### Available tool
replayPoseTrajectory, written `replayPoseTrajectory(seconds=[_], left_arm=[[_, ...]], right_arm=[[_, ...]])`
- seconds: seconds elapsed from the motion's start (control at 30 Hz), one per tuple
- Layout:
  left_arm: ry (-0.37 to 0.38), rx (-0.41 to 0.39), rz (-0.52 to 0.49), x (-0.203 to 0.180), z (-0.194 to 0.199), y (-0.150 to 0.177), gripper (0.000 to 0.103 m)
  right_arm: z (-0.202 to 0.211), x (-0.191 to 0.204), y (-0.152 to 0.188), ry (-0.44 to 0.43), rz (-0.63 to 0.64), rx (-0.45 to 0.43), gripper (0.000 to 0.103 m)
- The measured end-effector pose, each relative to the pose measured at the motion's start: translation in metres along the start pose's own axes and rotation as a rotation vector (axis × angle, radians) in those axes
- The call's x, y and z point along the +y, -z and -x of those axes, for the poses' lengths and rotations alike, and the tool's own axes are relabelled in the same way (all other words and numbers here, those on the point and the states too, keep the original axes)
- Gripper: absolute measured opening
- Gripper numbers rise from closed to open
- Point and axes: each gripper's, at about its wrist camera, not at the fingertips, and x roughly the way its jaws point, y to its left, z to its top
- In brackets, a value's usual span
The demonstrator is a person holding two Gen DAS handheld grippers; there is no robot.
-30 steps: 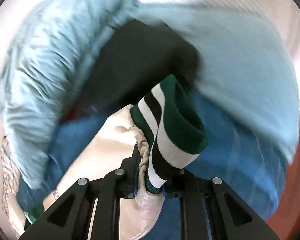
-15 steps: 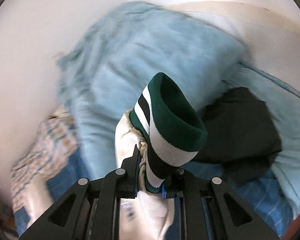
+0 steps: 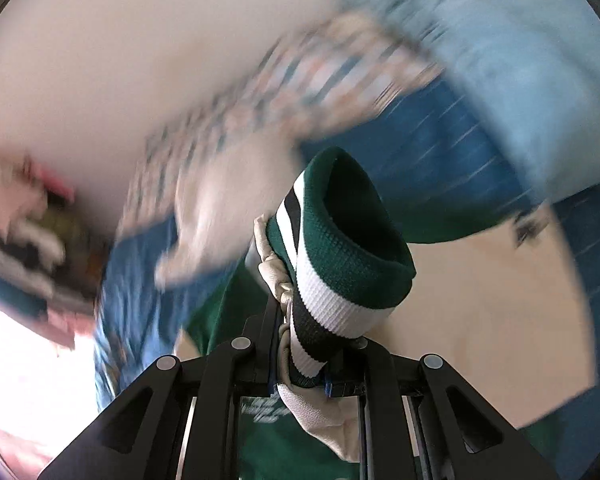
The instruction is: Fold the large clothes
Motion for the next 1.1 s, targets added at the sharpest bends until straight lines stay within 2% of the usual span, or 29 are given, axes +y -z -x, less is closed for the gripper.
replayPoseTrajectory(seconds=[0.07,0.13,0.2,0.27,0.3,0.33,0.37,0.4,0.47,0.53,0.57,0.63,0.7,0.73,0.77,0.8,0.83,0.87,0.9,1.0,1.1], left_arm=[[-0.087,0.034,0.098,0.072,-0.017,0.01,0.103],[-0.141,0.087,0.167,0.115,-0.038,0.02,0.103],[-0.159,0.132,0.251,0.151,-0.06,0.029,0.102],[-0.149,0.138,0.366,0.181,-0.07,0.042,0.102],[-0.127,0.14,0.412,0.191,-0.075,0.047,0.102],[-0.101,0.15,0.442,0.196,-0.083,0.048,0.102],[-0.074,0.168,0.472,0.199,-0.09,0.051,0.102],[-0.026,0.192,0.502,0.2,-0.099,0.055,0.102],[0.062,0.253,0.57,0.195,-0.113,0.062,0.102],[0.168,0.301,0.67,0.193,-0.13,0.068,0.102],[0.195,0.319,0.708,0.194,-0.136,0.071,0.102],[0.289,0.332,0.836,0.2,-0.157,0.078,0.102],[0.309,0.32,0.931,0.207,-0.171,0.081,0.102],[0.295,0.29,0.975,0.212,-0.177,0.079,0.101],[0.258,0.247,0.998,0.219,-0.18,0.074,0.094],[0.212,0.206,0.993,0.225,-0.181,0.066,0.075],[0.156,0.158,0.967,0.23,-0.18,0.054,0.063],[0.125,0.133,0.947,0.233,-0.18,0.046,0.041],[0.107,0.085,0.915,0.239,-0.181,0.031,0.028],[0.098,-0.001,0.824,0.251,-0.188,-0.015,0.018],[0.106,-0.096,0.749,0.27,-0.195,-0.075,0.017]], right_arm=[[-0.07,0.048,0.038,0.032,0.07,0.089,0.016],[-0.12,0.07,0.064,0.069,0.123,0.166,0.016],[-0.17,0.091,0.096,0.126,0.216,0.273,0.017],[-0.192,0.105,0.109,0.141,0.288,0.336,0.025],[-0.196,0.11,0.113,0.12,0.305,0.358,0.035],[-0.19,0.112,0.114,0.057,0.297,0.372,0.044],[-0.178,0.113,0.114,-0.003,0.281,0.372,0.057],[-0.166,0.112,0.112,-0.031,0.273,0.366,0.065],[-0.14,0.107,0.111,-0.088,0.244,0.355,0.069],[-0.122,0.105,0.108,-0.079,0.228,0.35,0.07],[-0.112,0.101,0.111,-0.067,0.218,0.346,0.07],[-0.101,0.089,0.112,-0.038,0.191,0.349,0.07],[-0.094,0.079,0.116,-0.015,0.146,0.366,0.07],[-0.09,0.073,0.117,-0.007,0.128,0.373,0.07],[-0.086,0.066,0.117,0.005,0.109,0.379,0.07],[-0.083,0.059,0.115,0.011,0.097,0.382,0.07],[-0.083,0.059,0.117,0.018,0.093,0.386,0.07],[-0.086,0.063,0.121,0.049,0.11,0.391,0.07],[-0.086,0.066,0.122,0.088,0.146,0.397,0.07],[-0.096,0.094,0.134,0.135,0.277,0.384,0.07],[-0.117,0.126,0.144,0.166,0.368,0.351,0.07]])
